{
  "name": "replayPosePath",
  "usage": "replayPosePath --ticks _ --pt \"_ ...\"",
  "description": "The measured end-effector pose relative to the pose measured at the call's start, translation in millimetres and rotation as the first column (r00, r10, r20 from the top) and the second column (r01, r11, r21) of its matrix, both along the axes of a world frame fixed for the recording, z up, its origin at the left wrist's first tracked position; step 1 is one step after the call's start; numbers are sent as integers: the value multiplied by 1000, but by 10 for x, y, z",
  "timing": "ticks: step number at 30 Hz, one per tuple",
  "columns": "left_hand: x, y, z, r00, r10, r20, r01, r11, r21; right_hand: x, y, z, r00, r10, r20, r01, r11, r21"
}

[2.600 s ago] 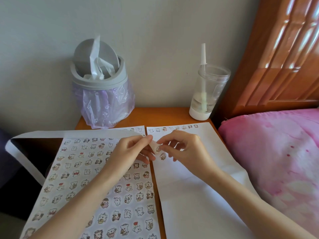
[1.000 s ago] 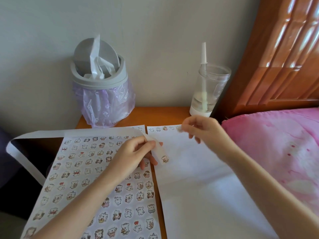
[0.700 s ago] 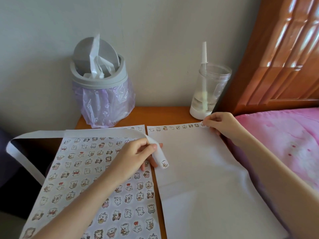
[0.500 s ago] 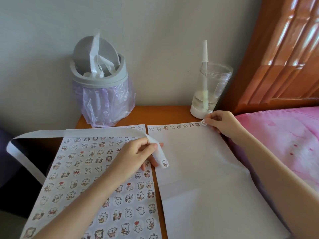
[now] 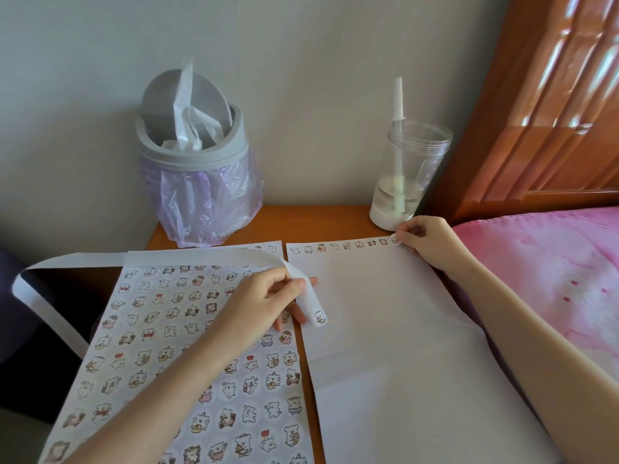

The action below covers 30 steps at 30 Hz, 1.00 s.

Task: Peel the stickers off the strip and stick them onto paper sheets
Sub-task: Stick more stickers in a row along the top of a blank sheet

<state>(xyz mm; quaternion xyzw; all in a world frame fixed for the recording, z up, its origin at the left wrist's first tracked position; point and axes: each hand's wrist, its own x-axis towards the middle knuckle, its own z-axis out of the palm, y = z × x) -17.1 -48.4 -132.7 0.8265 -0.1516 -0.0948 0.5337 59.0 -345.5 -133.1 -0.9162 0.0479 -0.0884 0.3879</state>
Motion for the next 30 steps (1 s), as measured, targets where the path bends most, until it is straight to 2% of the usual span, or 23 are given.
replayPosePath --ticks 30 --pt "-10 -8 8 1000 11 18 -12 1000 13 -67 86 -29 993 -49 108 59 994 -90"
